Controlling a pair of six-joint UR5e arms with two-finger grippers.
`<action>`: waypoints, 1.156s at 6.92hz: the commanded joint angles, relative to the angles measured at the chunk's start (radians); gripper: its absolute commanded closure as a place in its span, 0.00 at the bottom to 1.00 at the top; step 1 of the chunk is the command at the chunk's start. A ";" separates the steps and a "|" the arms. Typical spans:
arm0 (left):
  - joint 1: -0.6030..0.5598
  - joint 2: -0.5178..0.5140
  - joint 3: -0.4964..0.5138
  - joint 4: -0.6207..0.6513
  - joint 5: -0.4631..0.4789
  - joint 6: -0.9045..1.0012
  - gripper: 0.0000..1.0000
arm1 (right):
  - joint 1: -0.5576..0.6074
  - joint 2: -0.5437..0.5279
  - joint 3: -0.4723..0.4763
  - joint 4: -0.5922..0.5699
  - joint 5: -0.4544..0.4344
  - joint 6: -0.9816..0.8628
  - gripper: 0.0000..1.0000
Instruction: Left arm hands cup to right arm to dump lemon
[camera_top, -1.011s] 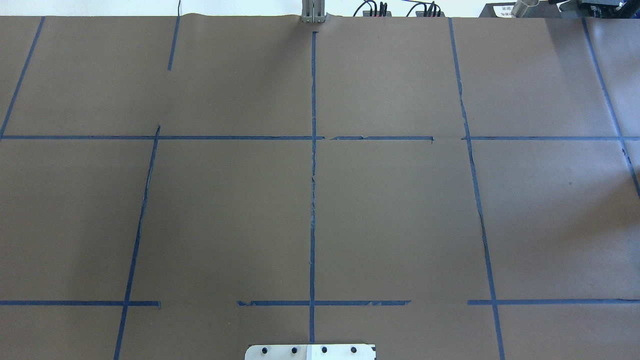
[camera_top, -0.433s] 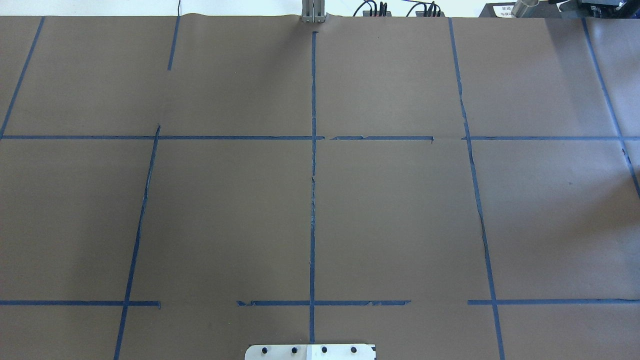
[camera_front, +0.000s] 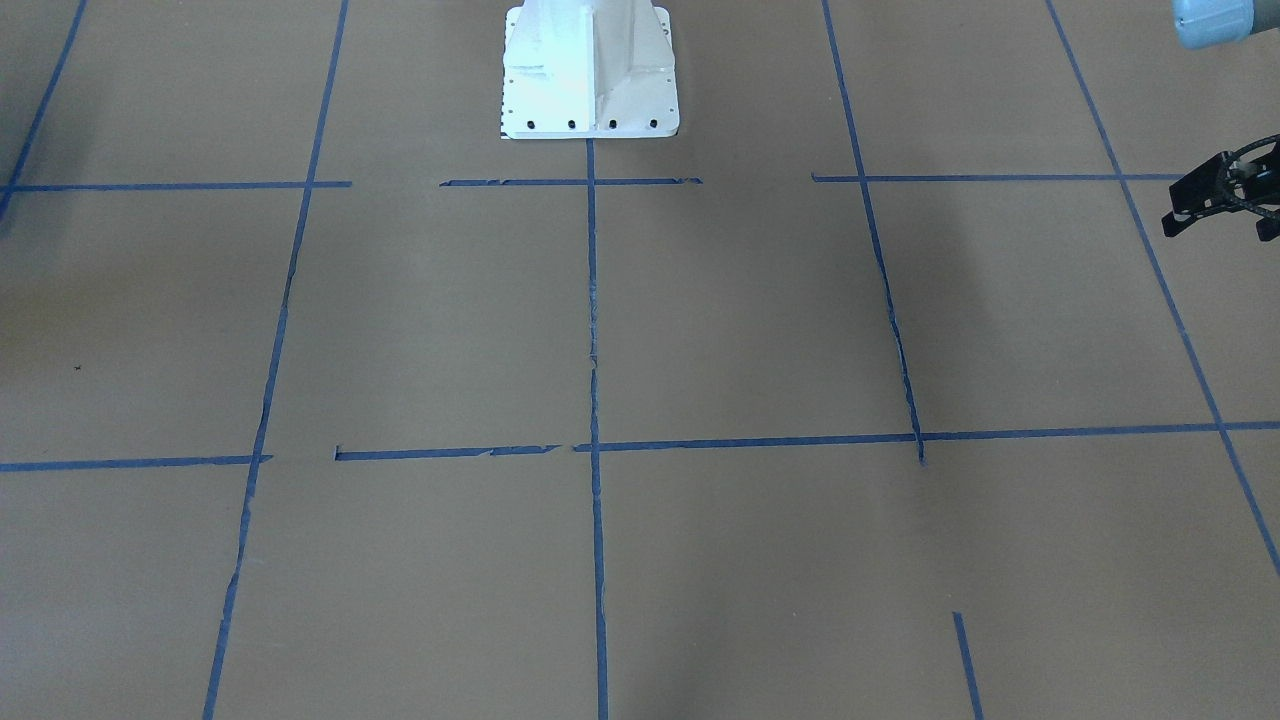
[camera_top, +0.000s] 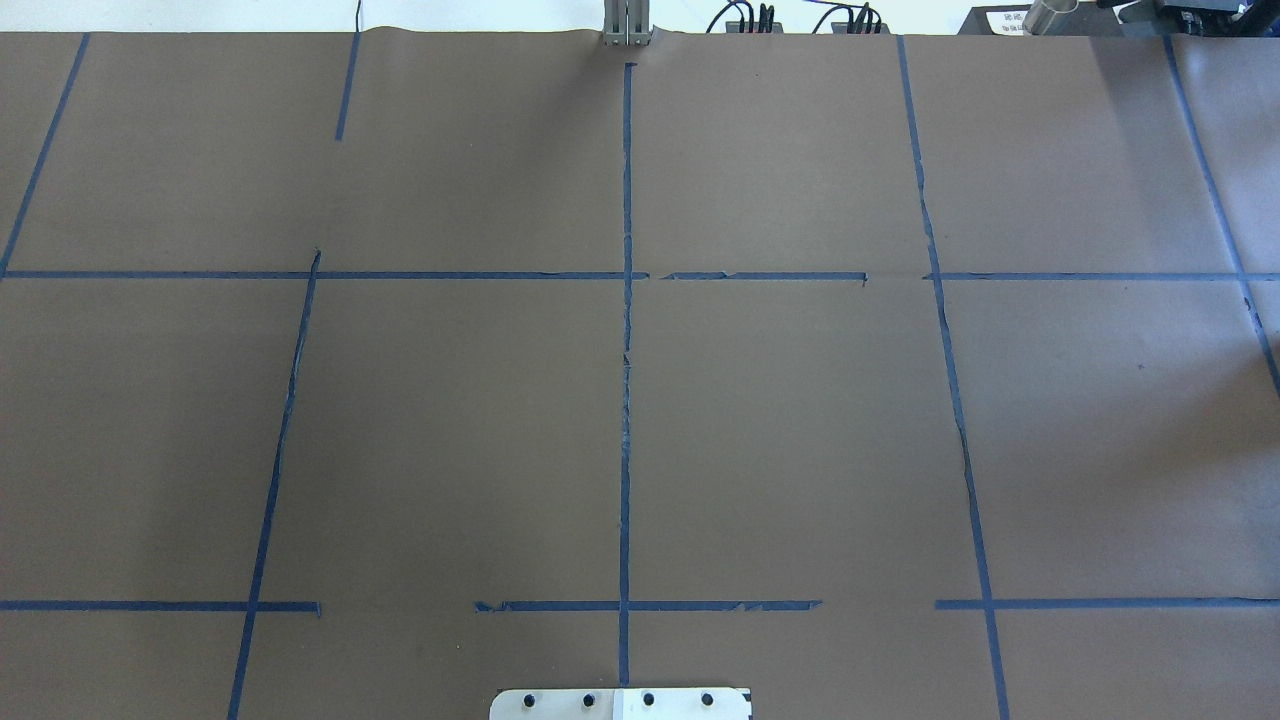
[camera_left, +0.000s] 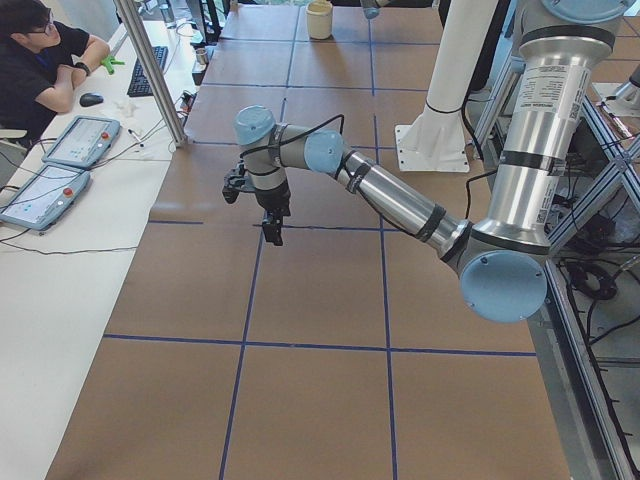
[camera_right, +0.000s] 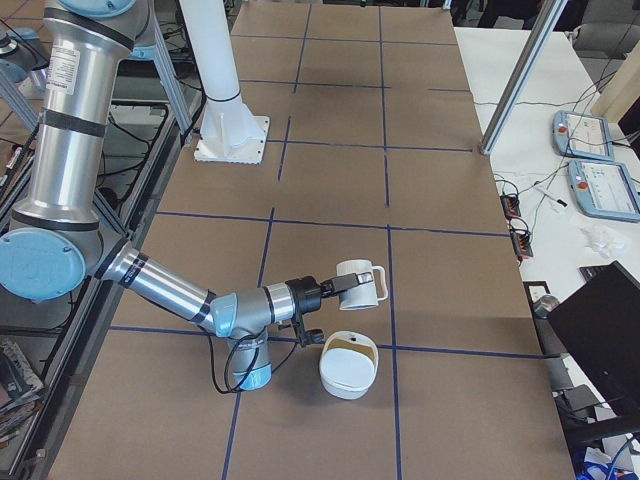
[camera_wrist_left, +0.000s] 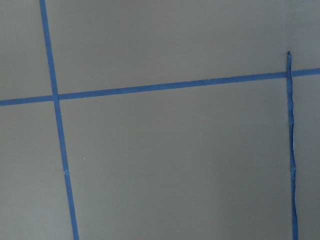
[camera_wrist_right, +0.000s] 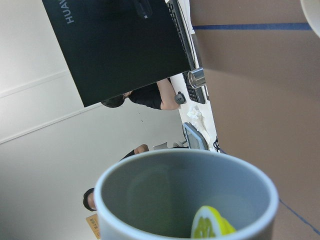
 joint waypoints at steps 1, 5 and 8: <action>0.001 0.000 0.000 0.000 0.000 -0.003 0.00 | 0.051 -0.001 -0.013 0.002 0.000 0.091 1.00; 0.001 -0.006 0.000 0.001 0.001 -0.005 0.00 | 0.114 -0.004 -0.043 0.003 0.001 0.272 0.99; 0.001 -0.008 0.000 0.002 0.009 -0.012 0.00 | 0.117 -0.004 -0.044 0.003 0.000 0.334 0.99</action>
